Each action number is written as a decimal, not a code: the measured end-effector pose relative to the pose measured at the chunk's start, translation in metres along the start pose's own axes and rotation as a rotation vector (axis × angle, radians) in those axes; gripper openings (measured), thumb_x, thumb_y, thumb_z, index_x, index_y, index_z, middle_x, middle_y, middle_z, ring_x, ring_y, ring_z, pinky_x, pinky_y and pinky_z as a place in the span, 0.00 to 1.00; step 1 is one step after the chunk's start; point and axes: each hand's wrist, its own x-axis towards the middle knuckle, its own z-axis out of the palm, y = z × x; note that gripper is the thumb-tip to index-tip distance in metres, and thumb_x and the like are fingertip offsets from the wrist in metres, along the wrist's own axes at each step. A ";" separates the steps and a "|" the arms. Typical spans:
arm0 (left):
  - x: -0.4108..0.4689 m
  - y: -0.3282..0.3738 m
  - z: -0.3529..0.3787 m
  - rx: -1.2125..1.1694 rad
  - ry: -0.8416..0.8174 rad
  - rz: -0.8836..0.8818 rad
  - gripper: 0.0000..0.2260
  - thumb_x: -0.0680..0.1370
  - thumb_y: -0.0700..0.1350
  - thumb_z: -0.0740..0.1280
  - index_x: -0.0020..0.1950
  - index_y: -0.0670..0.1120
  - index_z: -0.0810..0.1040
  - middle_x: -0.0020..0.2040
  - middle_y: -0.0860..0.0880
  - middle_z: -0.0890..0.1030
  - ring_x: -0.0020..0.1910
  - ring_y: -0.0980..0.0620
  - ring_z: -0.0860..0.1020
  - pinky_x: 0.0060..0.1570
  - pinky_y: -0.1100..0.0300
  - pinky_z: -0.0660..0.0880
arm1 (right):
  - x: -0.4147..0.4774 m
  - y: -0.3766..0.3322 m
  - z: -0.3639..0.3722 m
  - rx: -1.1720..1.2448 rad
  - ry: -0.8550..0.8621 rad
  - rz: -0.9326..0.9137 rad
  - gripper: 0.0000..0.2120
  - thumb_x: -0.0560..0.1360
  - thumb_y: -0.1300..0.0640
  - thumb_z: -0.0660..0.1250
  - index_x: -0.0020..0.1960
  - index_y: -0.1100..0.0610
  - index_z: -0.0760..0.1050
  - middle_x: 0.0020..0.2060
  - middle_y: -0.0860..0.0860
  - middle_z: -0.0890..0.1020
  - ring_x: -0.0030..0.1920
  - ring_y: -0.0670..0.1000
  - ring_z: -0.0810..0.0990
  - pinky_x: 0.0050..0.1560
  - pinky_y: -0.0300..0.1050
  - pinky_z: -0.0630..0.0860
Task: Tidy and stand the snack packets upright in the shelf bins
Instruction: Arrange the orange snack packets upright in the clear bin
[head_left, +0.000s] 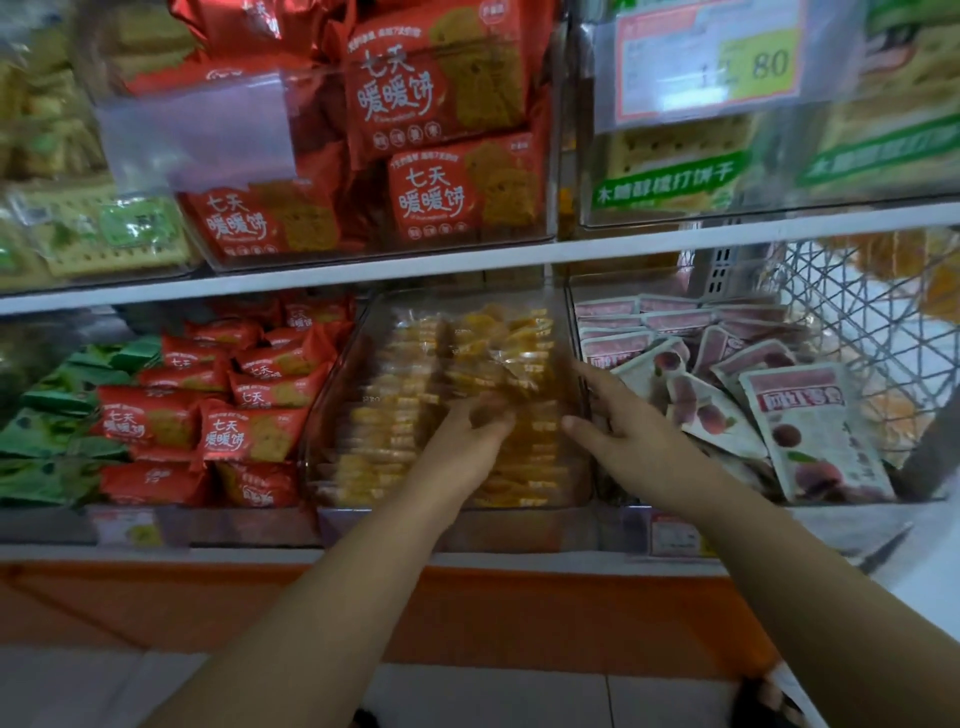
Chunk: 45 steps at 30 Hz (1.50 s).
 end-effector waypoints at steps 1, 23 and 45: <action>0.001 -0.004 0.000 -0.017 0.010 -0.027 0.18 0.79 0.53 0.62 0.68 0.55 0.68 0.60 0.52 0.73 0.57 0.52 0.72 0.57 0.56 0.70 | -0.003 0.001 -0.001 -0.015 -0.011 -0.006 0.29 0.78 0.50 0.61 0.75 0.46 0.53 0.71 0.48 0.67 0.69 0.48 0.67 0.68 0.50 0.67; -0.005 0.011 0.006 -0.522 -0.038 -0.334 0.12 0.83 0.45 0.56 0.50 0.44 0.77 0.45 0.43 0.81 0.44 0.46 0.80 0.38 0.53 0.78 | 0.009 -0.018 0.001 -0.236 0.241 -0.215 0.16 0.78 0.54 0.63 0.65 0.52 0.74 0.64 0.47 0.70 0.64 0.42 0.65 0.62 0.35 0.62; 0.020 -0.014 -0.008 -0.363 -0.137 -0.125 0.40 0.74 0.44 0.67 0.77 0.56 0.45 0.70 0.51 0.67 0.66 0.47 0.70 0.64 0.46 0.70 | 0.106 -0.045 -0.015 -1.176 -0.317 -0.286 0.12 0.74 0.58 0.65 0.51 0.44 0.80 0.51 0.43 0.82 0.55 0.48 0.78 0.62 0.43 0.65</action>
